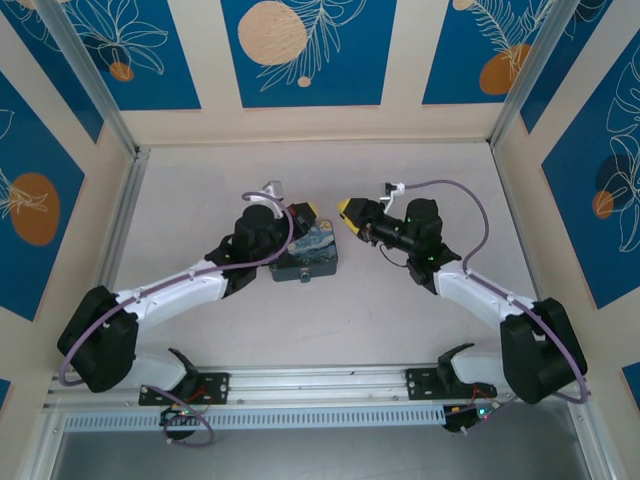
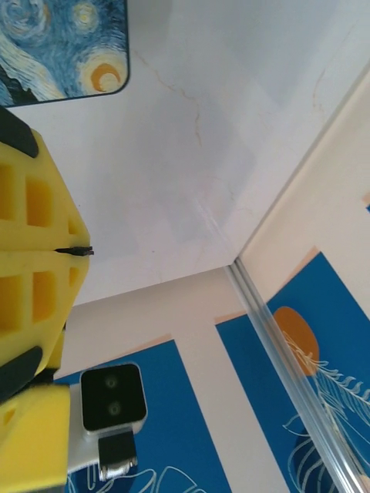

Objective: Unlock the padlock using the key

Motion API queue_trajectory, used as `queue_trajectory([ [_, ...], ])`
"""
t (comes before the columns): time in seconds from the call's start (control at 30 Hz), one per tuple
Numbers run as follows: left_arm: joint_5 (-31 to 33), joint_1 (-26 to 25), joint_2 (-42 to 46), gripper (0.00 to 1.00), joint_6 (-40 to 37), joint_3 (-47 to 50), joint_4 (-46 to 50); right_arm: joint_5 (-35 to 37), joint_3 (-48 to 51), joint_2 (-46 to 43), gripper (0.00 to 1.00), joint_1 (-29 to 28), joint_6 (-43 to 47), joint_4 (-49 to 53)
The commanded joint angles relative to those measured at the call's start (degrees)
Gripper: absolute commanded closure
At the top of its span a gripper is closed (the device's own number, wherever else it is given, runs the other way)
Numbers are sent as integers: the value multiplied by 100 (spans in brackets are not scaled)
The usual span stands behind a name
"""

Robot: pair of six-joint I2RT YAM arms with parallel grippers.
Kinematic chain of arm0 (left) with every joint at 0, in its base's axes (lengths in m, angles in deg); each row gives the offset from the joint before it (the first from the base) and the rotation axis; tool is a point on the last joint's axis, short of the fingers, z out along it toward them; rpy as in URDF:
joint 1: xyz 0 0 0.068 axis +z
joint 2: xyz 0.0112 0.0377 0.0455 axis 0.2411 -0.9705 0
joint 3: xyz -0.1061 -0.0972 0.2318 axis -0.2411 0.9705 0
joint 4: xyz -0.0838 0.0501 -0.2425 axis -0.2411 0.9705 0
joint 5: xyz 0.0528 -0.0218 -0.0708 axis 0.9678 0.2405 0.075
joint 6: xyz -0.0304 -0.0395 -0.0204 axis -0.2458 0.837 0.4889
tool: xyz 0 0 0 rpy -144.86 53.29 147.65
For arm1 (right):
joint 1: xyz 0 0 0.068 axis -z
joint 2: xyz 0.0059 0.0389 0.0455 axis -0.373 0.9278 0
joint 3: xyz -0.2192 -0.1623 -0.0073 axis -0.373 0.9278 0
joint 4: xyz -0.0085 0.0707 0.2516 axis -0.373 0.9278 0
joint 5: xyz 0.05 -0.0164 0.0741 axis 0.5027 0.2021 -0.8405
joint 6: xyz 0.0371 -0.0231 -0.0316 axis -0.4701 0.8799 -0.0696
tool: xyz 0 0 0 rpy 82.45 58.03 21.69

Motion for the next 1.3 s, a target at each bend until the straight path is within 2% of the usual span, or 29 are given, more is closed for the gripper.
queue_trajectory([
  [0.0,278,25,171,100,-120,101,-595,-166,-18,279,50,-23,-368,-953],
  [0.17,421,29,129,100,3,106,-812,-256,-157,673,47,-75,-638,-1512],
  [0.5,638,25,56,100,278,156,-1185,-287,-398,1319,49,-314,-1086,-2386],
  [0.93,862,28,66,100,464,286,-1402,-206,-536,1773,56,-637,-1343,-3011],
  [1.27,963,29,57,100,520,297,-1428,-133,-388,1809,61,-677,-1398,-3161],
])
